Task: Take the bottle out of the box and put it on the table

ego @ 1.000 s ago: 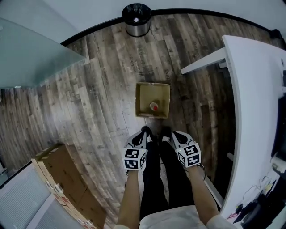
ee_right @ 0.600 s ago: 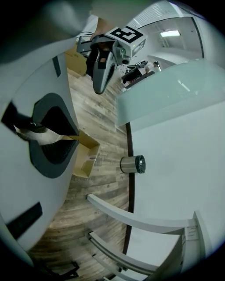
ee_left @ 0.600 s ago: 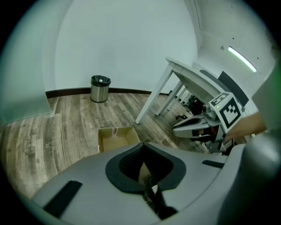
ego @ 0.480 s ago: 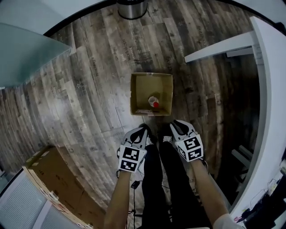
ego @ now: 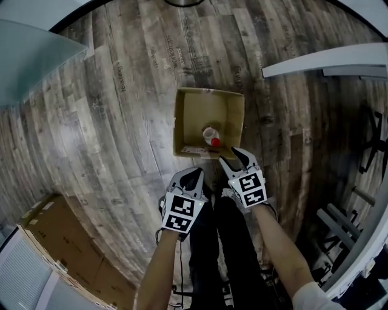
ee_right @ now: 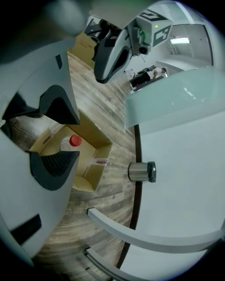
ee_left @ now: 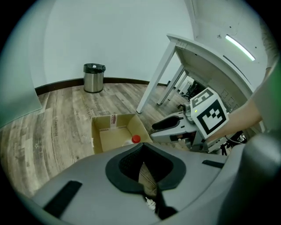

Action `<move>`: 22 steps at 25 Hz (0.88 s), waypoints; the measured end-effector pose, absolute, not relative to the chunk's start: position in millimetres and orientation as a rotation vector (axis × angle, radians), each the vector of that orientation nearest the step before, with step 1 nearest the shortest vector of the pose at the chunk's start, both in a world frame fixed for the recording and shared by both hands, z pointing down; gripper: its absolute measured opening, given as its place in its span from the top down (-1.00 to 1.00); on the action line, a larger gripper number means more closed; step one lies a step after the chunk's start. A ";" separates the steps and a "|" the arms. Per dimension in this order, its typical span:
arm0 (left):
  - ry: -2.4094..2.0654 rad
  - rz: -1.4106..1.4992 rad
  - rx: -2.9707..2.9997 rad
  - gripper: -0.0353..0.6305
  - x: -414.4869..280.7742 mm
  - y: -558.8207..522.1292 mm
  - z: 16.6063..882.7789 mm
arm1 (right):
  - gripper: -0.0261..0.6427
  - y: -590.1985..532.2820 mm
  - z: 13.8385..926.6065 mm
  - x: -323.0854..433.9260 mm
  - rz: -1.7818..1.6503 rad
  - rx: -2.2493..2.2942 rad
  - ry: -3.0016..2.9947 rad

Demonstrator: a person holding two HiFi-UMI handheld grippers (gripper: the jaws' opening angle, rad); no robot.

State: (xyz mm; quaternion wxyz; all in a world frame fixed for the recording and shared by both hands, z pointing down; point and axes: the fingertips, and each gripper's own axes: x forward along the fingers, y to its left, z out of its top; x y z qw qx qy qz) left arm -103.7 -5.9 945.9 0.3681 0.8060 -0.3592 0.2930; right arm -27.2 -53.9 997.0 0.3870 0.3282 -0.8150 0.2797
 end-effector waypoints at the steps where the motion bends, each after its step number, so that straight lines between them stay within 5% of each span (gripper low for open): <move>1: -0.932 0.744 2.080 0.85 -103.7 -10.2 950.5 | 0.25 -53.8 1009.6 -30.1 0.698 0.823 -2.071; 16: -0.993 0.673 2.084 0.85 -109.1 -22.2 1002.7 | 0.14 -77.2 1089.9 -63.8 0.449 0.693 -2.034; 22: -1.007 0.666 2.057 0.85 -116.0 -22.2 1006.7 | 0.25 -76.7 1094.4 -68.4 0.401 0.672 -2.016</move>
